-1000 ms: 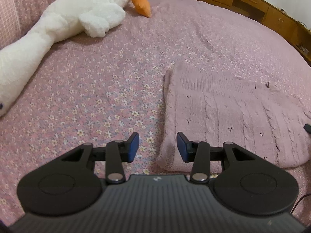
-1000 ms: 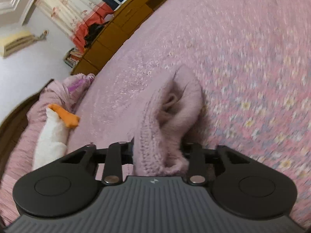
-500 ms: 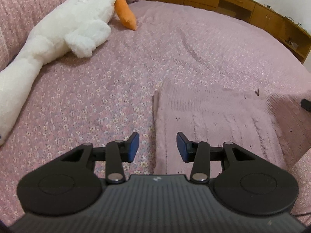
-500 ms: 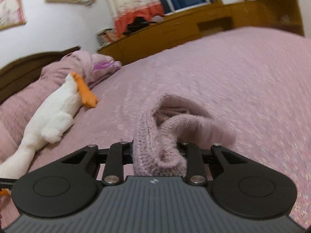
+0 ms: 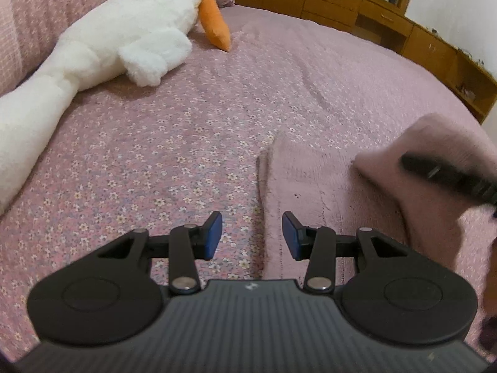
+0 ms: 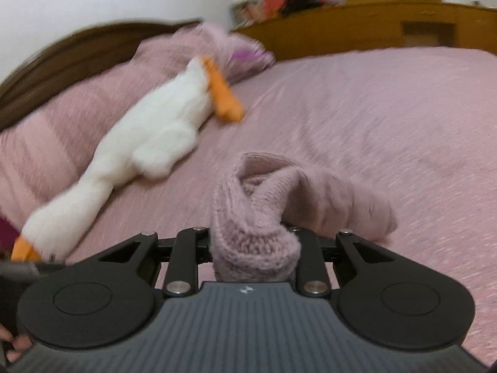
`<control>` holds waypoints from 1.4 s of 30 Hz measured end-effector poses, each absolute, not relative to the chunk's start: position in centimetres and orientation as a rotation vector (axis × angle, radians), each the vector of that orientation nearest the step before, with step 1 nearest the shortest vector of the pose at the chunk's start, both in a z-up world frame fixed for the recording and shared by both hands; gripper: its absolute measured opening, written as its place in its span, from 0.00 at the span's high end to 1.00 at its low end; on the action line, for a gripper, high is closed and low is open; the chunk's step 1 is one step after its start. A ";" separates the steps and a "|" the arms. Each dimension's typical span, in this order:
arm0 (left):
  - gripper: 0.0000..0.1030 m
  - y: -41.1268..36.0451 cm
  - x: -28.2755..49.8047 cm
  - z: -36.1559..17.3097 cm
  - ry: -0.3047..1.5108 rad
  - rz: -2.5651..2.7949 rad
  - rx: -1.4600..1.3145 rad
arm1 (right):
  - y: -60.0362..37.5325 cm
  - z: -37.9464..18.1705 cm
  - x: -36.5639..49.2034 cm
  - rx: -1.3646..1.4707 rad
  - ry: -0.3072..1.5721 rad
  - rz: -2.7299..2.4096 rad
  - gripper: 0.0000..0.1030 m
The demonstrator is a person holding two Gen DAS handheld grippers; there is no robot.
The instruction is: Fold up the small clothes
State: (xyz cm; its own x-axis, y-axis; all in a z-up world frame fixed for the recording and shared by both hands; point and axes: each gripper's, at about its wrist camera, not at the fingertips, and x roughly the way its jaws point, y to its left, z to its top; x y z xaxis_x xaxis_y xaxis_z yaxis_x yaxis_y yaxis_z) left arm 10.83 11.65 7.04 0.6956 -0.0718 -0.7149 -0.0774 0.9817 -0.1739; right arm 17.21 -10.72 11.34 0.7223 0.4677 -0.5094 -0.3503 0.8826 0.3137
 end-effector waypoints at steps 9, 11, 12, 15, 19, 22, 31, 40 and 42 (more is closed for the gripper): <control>0.57 13.4 10.7 6.9 0.764 -0.013 -0.256 | -4.3 5.2 16.5 0.045 0.727 0.537 0.64; 0.57 13.4 10.9 6.8 0.760 -0.029 -0.281 | -3.8 5.2 16.1 0.046 0.710 0.539 0.56; 0.57 13.3 11.1 6.8 0.759 -0.034 -0.297 | -3.8 5.3 15.8 0.062 0.710 0.542 0.53; 0.57 12.8 11.4 6.9 0.750 -0.062 -0.344 | -5.0 5.7 14.9 0.140 0.713 0.530 0.50; 0.48 11.6 12.1 7.0 0.746 -0.122 -0.369 | -7.6 6.7 13.4 0.245 0.707 0.556 0.42; 0.47 10.5 12.5 6.9 0.755 -0.139 -0.352 | -9.9 7.8 11.8 0.279 0.670 0.548 0.34; 0.47 7.3 12.9 5.6 0.774 -0.223 -0.328 | -16.2 8.5 10.0 0.282 0.599 0.300 0.31; 0.47 5.1 13.4 5.6 0.806 -0.236 -0.248 | -21.4 8.2 10.1 0.419 0.574 0.169 0.20; 0.47 4.5 13.4 5.8 0.803 -0.232 -0.215 | -22.0 8.2 9.5 0.437 0.557 0.189 0.15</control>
